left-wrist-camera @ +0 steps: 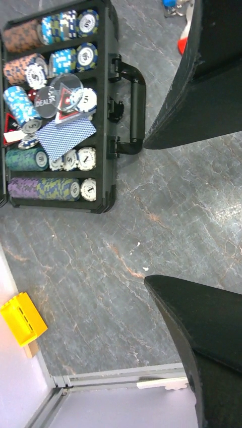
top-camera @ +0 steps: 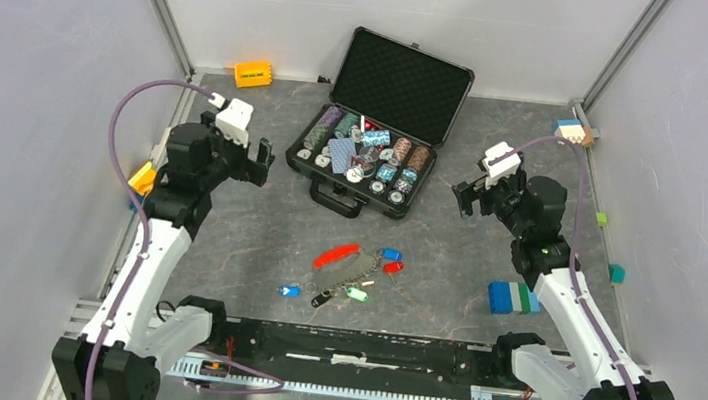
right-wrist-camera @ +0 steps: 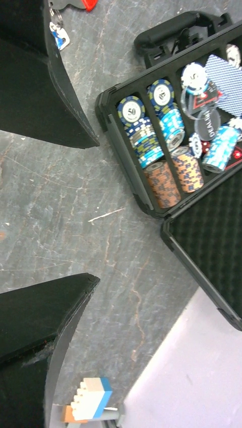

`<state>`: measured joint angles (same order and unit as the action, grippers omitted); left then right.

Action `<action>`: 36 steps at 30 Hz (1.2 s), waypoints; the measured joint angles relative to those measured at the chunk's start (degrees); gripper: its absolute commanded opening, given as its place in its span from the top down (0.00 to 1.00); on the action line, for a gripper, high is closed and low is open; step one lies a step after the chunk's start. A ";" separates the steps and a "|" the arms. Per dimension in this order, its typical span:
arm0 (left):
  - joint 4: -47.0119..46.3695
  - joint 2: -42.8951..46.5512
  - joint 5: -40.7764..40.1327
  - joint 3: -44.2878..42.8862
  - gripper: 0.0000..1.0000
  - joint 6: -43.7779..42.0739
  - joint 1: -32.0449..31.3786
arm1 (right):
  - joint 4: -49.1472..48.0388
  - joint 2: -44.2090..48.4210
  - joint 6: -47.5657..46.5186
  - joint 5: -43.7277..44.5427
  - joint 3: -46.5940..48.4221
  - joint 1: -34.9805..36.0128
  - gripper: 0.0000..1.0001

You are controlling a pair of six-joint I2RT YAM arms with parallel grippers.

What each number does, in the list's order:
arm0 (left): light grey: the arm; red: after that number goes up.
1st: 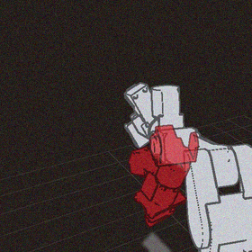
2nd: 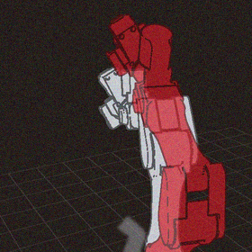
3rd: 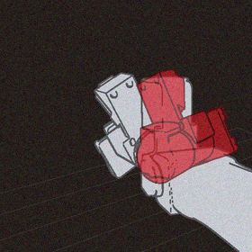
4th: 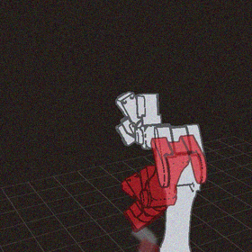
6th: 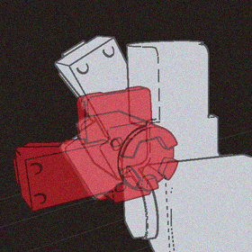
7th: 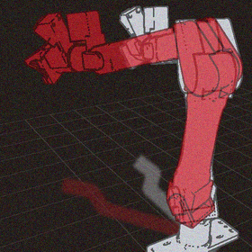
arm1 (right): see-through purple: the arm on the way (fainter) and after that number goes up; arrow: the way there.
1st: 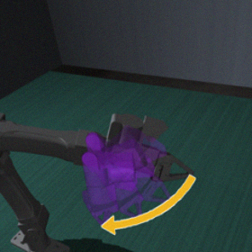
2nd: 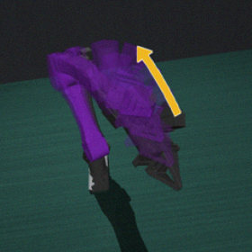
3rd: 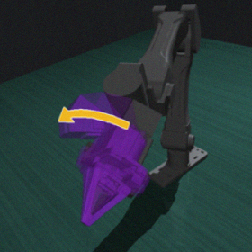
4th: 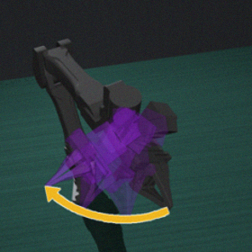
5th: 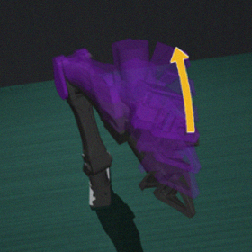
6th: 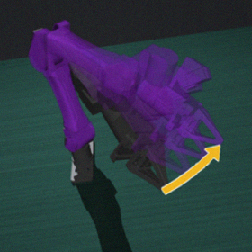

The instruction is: Put the keys on the keyring

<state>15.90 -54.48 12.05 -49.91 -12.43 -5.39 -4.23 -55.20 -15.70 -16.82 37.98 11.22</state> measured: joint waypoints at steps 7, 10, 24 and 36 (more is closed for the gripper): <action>-1.01 4.13 0.50 1.33 0.00 5.31 2.60 | 0.42 -0.02 0.26 1.07 -1.46 0.00 0.02; -2.82 7.63 0.55 5.20 0.00 6.05 2.80 | 0.87 0.22 1.42 2.73 -1.49 0.00 0.02; -2.51 27.26 0.55 12.04 0.00 7.43 2.80 | 4.66 16.28 -0.26 9.14 -7.19 -0.04 0.02; -1.49 30.62 0.44 13.97 0.00 7.21 2.80 | 3.43 22.25 -1.55 10.40 -11.65 -0.04 0.02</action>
<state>14.41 -23.86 12.49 -35.94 -5.21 -2.59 -0.80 -32.95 -17.26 -6.42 26.33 11.18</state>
